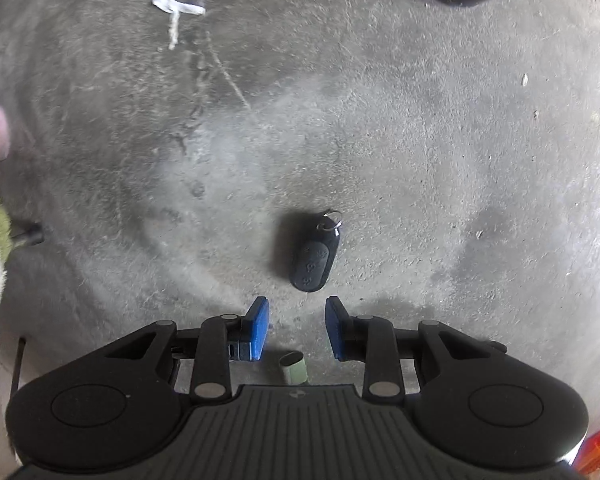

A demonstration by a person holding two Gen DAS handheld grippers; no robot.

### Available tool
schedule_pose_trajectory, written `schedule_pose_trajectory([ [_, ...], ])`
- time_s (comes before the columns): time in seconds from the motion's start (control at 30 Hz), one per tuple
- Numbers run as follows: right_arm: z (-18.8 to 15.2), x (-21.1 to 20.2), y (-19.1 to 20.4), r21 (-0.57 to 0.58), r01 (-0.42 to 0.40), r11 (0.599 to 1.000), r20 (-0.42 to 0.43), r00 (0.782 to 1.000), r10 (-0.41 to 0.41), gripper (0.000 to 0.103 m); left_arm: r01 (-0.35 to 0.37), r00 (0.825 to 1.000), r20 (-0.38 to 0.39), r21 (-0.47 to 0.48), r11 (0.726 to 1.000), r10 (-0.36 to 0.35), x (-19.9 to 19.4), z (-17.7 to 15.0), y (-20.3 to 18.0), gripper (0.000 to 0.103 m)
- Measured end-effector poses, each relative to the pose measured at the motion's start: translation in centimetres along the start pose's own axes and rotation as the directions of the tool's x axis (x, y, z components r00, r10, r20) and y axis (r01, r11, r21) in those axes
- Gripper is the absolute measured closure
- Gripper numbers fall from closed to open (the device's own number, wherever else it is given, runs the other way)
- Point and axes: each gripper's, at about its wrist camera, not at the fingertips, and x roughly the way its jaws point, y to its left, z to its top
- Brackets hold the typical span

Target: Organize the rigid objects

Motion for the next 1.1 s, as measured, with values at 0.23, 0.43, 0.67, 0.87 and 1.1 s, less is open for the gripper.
schedule_pose_trajectory([
  [0.23,0.5,2.4,1.1,-0.033,0.054,0.998,-0.013,0.998,-0.055,0.070,-0.021,1.000,-0.024,-0.013,1.000,0.020,1.2,0.2,1.0,0.032],
  [0.43,1.4,3.6,0.9,-0.023,0.073,0.997,-0.009,0.997,-0.073,0.070,-0.043,0.998,-0.042,-0.014,0.999,0.042,2.0,0.2,1.5,0.032],
  [0.67,1.9,4.8,0.7,-0.012,0.087,0.996,-0.009,0.996,-0.087,0.070,-0.064,0.996,-0.058,-0.018,0.998,0.063,2.8,0.3,1.8,0.032],
  [0.87,2.5,4.8,0.9,-0.005,0.095,0.995,-0.026,0.995,-0.096,0.070,-0.070,0.996,-0.056,-0.013,0.997,0.069,3.0,0.4,1.7,0.032],
  [1.1,1.8,3.9,1.8,-0.103,0.123,0.987,-0.002,0.992,-0.124,0.071,-0.074,0.996,-0.056,-0.028,0.997,0.072,2.9,0.2,1.9,0.032],
])
